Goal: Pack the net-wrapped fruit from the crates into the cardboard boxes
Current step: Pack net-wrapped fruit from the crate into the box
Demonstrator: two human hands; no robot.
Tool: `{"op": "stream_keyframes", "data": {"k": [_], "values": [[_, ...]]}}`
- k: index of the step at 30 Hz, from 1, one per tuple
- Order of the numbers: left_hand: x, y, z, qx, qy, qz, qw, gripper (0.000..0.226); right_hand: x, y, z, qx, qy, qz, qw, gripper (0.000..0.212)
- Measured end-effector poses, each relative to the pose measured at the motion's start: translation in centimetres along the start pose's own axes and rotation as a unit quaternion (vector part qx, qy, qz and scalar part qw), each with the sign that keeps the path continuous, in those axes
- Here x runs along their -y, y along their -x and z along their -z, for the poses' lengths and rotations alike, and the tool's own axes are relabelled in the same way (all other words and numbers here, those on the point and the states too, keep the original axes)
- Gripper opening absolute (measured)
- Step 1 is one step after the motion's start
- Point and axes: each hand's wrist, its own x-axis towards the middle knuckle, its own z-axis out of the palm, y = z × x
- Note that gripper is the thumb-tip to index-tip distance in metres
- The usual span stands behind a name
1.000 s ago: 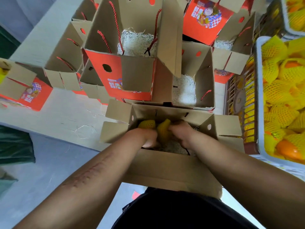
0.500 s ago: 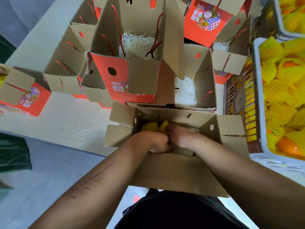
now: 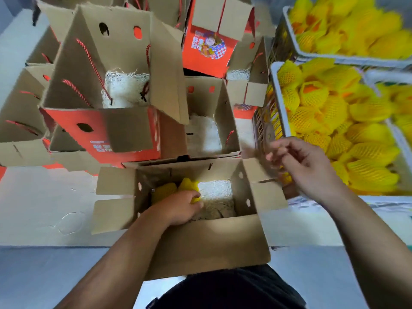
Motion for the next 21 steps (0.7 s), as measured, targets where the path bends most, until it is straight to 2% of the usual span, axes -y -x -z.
{"op": "stream_keyframes", "data": {"k": [1, 2, 4, 6, 9, 12, 14, 17, 21], "values": [[-0.6, 0.0, -0.1, 0.003, 0.002, -0.006, 1.000, 0.052, -1.6, -0.4, 2.4, -0.062, 0.080, 0.000, 0.995, 0.024], [-1.2, -0.1, -0.2, -0.002, 0.006, -0.018, 1.000, 0.050, -3.0, -1.0, 4.6, -0.088, 0.181, -0.016, 0.979, 0.022], [-3.3, 0.1, -0.2, -0.034, 0.018, -0.058, 0.998, 0.044, -5.4, -2.3, 7.7, -0.044, 0.386, -0.099, 0.916, 0.051], [-6.6, 0.3, -0.3, -0.077, 0.040, -0.109, 0.990, 0.037, -6.8, -3.3, 8.7, 0.027, 0.499, -0.162, 0.851, 0.077], [-12.0, 0.3, -0.4, -0.123, 0.093, -0.195, 0.969, 0.031, -8.1, -4.5, 8.7, 0.112, 0.534, -0.197, 0.815, 0.079], [-15.6, -0.5, -0.3, -0.114, 0.130, -0.251, 0.952, 0.028, -9.0, -4.9, 9.5, 0.241, 0.572, -0.195, 0.760, 0.077], [-16.6, -1.3, -0.5, -0.100, 0.137, -0.256, 0.952, 0.028, -9.0, -4.8, 10.3, 0.293, 0.601, -0.181, 0.721, 0.083], [-16.8, -2.0, -1.0, -0.099, 0.141, -0.245, 0.954, 0.031, -8.8, -4.9, 10.7, 0.305, 0.636, -0.190, 0.683, 0.086], [-16.4, -2.4, -1.4, -0.094, 0.148, -0.221, 0.959, 0.031, -9.2, -4.4, 10.0, 0.262, 0.692, -0.144, 0.657, 0.088]]}}
